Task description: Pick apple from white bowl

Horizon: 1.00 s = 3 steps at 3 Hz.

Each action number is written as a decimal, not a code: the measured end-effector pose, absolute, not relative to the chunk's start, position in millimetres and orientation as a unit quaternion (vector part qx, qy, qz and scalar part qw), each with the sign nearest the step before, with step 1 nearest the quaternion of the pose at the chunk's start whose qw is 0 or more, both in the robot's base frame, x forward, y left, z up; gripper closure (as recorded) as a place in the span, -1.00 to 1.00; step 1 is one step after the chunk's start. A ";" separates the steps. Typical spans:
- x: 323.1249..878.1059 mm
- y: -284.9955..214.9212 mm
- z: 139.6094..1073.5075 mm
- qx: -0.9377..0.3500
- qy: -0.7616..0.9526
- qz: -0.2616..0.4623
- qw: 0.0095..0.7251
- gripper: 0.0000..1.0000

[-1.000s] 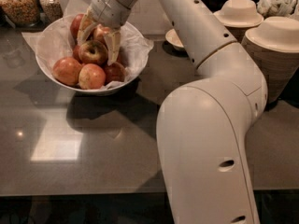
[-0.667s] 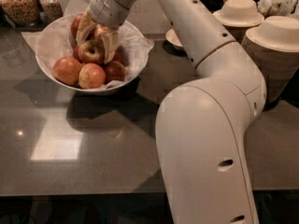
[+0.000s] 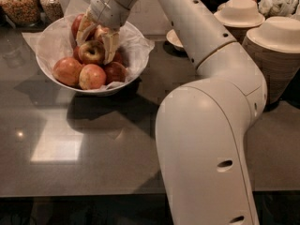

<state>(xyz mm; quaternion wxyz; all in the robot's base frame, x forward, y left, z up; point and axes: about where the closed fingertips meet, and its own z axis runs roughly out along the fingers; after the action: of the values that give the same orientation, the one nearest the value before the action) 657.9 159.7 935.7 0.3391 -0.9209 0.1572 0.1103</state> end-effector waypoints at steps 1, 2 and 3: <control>652.0 175.7 967.4 -0.933 0.173 0.067 0.307 1.00; 638.0 196.4 1021.0 -0.940 0.206 0.003 0.272 1.00; 627.7 231.3 1083.8 -0.921 0.255 -0.063 0.287 1.00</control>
Offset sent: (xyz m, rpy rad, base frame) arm -0.0564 0.0361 0.1651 -0.4100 -0.1870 -0.2105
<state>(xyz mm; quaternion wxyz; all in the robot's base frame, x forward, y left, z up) 627.7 231.3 1083.8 0.2873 -0.9211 0.2554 -0.0625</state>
